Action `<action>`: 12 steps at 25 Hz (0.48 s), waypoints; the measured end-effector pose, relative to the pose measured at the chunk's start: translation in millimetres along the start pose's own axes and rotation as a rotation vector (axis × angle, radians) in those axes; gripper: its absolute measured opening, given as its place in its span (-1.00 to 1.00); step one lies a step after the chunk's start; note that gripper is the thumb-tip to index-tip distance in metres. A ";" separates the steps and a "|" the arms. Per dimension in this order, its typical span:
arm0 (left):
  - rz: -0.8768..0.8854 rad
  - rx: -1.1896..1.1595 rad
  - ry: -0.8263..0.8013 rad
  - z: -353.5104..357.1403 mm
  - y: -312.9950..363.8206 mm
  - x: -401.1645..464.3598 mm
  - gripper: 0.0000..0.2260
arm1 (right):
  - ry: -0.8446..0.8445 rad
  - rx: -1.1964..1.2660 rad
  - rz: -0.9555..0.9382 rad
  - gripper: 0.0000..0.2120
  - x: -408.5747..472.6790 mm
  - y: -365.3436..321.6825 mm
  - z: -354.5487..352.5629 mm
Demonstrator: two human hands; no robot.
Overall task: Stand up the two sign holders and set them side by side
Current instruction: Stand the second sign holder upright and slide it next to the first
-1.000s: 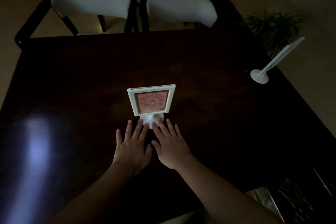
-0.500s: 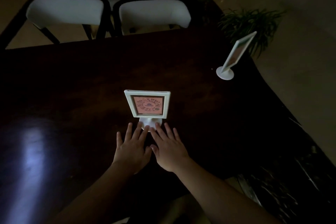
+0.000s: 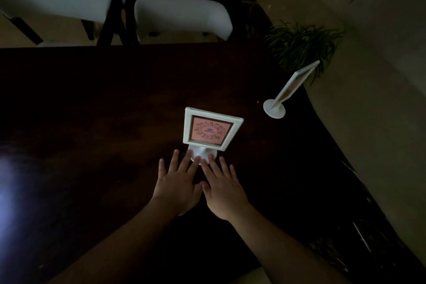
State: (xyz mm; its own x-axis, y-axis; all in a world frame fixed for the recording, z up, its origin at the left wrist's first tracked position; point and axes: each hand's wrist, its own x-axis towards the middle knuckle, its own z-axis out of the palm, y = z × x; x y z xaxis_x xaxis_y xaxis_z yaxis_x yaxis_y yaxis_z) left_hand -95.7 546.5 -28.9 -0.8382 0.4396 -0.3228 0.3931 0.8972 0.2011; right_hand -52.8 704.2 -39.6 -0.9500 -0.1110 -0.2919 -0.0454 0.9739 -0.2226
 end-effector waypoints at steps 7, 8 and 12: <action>0.017 0.008 0.016 -7.2 33.0 62.0 -0.31 | 0.023 0.023 0.025 -0.41 31.5 55.7 -19.7; 0.011 0.008 0.020 -7.7 39.8 71.8 -0.33 | 0.025 0.030 0.019 -0.41 36.4 66.3 -22.9; -0.037 -0.014 0.022 -9.7 65.8 104.8 -0.34 | 0.032 0.069 0.000 -0.40 54.8 99.4 -33.7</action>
State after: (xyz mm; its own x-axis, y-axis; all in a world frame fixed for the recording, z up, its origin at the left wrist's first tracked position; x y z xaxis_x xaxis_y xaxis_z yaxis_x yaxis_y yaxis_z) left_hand -161.3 651.2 -40.5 -0.8602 0.4053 -0.3094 0.3568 0.9120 0.2024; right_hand -119.8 801.6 -46.4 -0.9595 -0.1031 -0.2623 -0.0246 0.9578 -0.2864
